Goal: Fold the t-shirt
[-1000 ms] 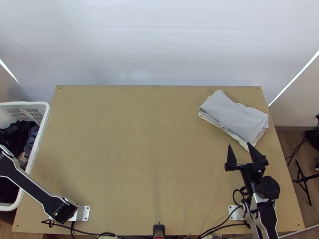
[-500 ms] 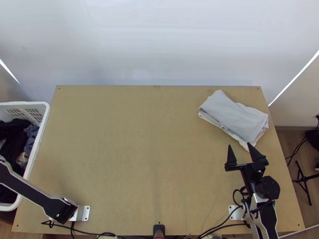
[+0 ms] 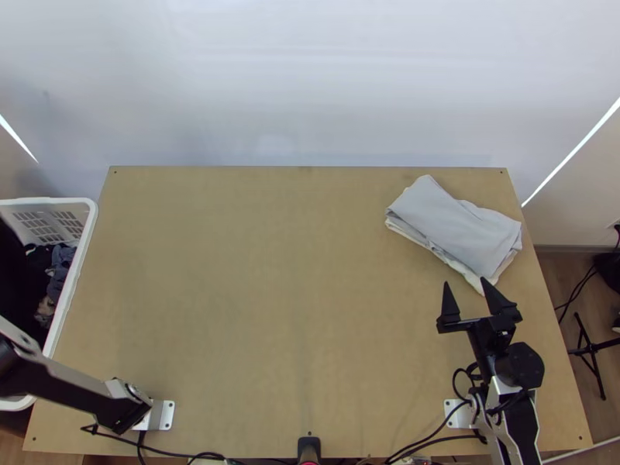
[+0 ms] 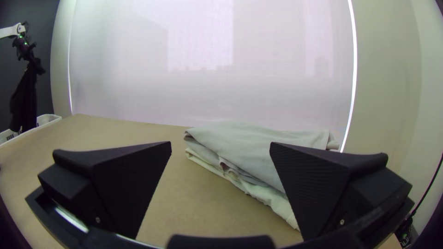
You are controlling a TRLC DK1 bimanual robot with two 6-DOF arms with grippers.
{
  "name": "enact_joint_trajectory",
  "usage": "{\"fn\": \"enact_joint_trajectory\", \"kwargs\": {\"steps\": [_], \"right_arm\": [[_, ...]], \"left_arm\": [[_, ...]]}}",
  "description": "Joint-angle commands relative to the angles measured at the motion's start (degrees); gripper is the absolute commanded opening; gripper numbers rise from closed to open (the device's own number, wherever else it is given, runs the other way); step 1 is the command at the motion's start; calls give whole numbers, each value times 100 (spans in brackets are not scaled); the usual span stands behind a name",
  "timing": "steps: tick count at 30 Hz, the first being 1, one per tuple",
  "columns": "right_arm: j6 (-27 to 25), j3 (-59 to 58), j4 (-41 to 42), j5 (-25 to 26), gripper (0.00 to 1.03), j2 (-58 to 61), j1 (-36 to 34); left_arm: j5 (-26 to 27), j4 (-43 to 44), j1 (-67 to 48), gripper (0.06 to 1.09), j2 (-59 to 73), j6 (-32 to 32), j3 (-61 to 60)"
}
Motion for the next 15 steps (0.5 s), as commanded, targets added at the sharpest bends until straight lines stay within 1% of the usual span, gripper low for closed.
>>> {"fn": "enact_joint_trajectory", "kwargs": {"steps": [1, 2, 4, 8, 10, 12, 14, 15], "right_arm": [[1, 1, 1, 1, 99, 1, -4], [1, 1, 1, 1, 99, 1, -4], [1, 1, 1, 1, 99, 1, -4], [1, 1, 1, 1, 99, 1, 5], [1, 1, 1, 1, 99, 10, -4], [1, 1, 1, 1, 99, 1, -4], [1, 1, 1, 9, 99, 1, 5], [1, 1, 1, 9, 99, 1, -4]], "left_arm": [[-878, 255, -2323, 9, -1916, 185, -2009], [-1186, 474, -2903, 9, -2197, 246, -2466], [-1590, 808, -3870, 9, -2654, 317, -3318], [-2557, 1133, -5882, 9, -3059, 264, -4637], [-2680, 1257, -6717, 9, -3094, 132, -5164], [-2864, 1766, -7350, 9, -3050, -44, -5770], [-3163, 2320, -8062, 9, -2865, -52, -6289], [-3225, 2557, -8326, 9, -2751, -114, -6456]]}}
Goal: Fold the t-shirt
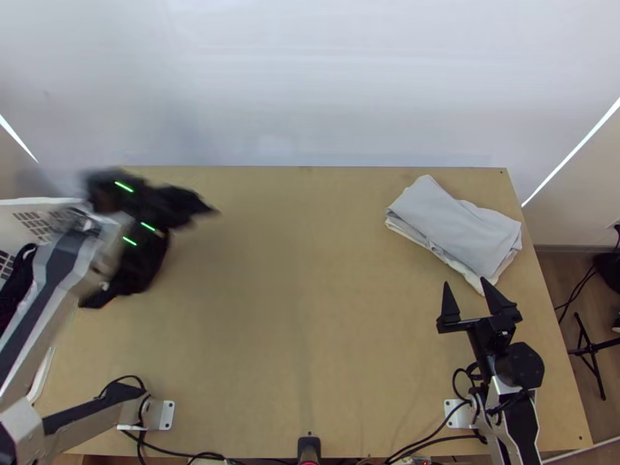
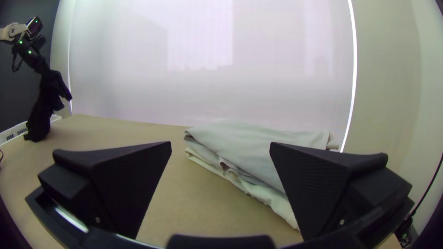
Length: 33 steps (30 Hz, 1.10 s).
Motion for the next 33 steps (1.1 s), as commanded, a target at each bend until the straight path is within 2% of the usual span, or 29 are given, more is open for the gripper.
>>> {"fn": "enact_joint_trajectory", "kwargs": {"steps": [1, 6, 12, 24, 25, 26, 27, 28, 33], "right_arm": [[1, 1, 1, -2, 99, -1, 7], [1, 1, 1, -2, 99, -1, -2], [1, 1, 1, 7, 99, -1, -2], [-16, 1, 1, 7, 99, -1, -2], [1, 1, 1, -2, 99, 8, 7], [1, 1, 1, -2, 99, 8, -2], [1, 1, 1, -2, 99, -1, -2], [1, 1, 1, 7, 99, -1, -2], [1, 1, 1, 7, 99, -1, -2]], "left_arm": [[-794, 1273, -2662, 9, 82, -274, -1882], [-812, 1897, -3594, 9, 768, -748, -1768], [-812, 2029, -4341, 9, 1128, -1144, -810], [-803, 2556, -4912, 10, 2244, -1364, 1036], [-803, 2591, -4921, 26, 2236, -1346, 1133], [-812, 2846, -4930, 59, 2200, -1285, 1141], [-794, 3092, -4930, 99, 2139, -1205, 1115], [-768, 3171, -4921, 104, 2086, -1197, 1133], [-768, 3162, -4481, 104, 1655, -1065, 1185]]}}
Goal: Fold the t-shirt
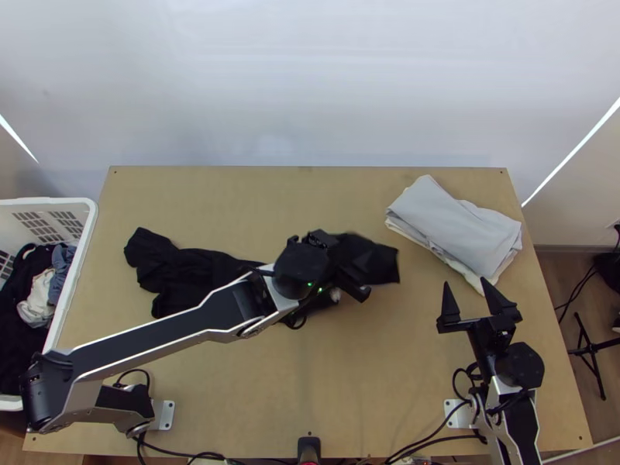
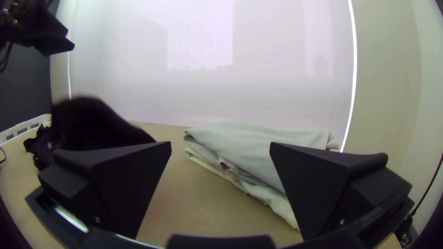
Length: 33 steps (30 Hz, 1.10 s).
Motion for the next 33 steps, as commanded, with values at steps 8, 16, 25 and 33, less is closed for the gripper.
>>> {"fn": "enact_joint_trajectory", "kwargs": {"steps": [8, 16, 25, 33], "right_arm": [[1, 1, 1, -2, 99, 8, 9], [1, 1, 1, -2, 99, -1, 9], [142, 1, 1, -2, 99, 8, 35], [1469, 28, 54, -2, 99, -28, 1046]], "left_arm": [[12, 60, 2364, 104, -1294, 135, 219], [21, -1003, 4851, 104, -2700, 390, -537], [267, -2251, 6741, 104, -4414, 1190, -1829], [285, -2752, 7435, 104, -4862, 1111, -2154]]}}
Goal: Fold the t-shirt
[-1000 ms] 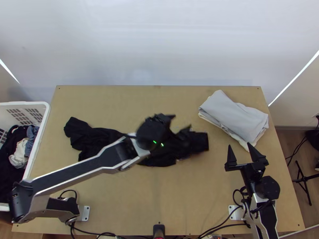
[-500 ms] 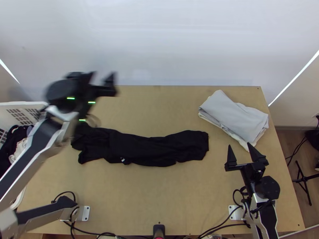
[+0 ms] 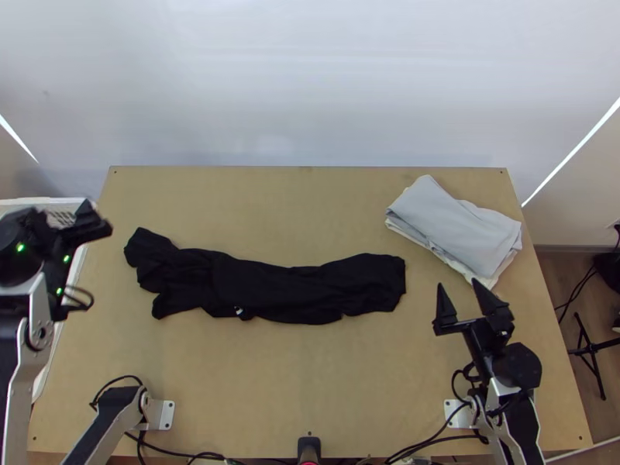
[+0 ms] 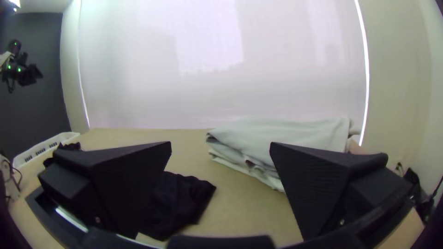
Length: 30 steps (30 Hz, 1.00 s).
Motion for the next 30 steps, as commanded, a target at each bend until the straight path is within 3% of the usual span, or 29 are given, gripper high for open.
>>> {"fn": "enact_joint_trajectory", "kwargs": {"steps": [1, 6, 9, 16, 19, 22, 24, 30], "right_arm": [[699, 28, 41, 1, 99, -12, 664], [330, 309, -206, 1, 99, 32, 699], [67, 634, -794, -17, 99, 471, 717], [23, 3069, -2324, -439, 99, 4672, 866], [119, 4202, -2921, -456, 99, 5534, 892], [242, 5319, -3255, -456, 99, 5938, 1270], [260, 6066, -3624, 18, 99, 6386, 2079], [-856, 6980, -3783, 537, 97, 7511, 3591]], "left_arm": [[36, -447, 693, 104, -522, -11, -386], [326, -447, 666, 104, -407, -327, -403], [431, -411, 614, 104, -275, -494, -456], [440, -60, 367, 104, -170, -775, -1098], [440, 37, 315, 104, -170, -907, -1273], [440, 72, 253, 104, -179, -978, -1388], [440, 134, 227, 104, -223, -978, -1475], [449, 336, 174, 104, -302, -872, -1722]]}}
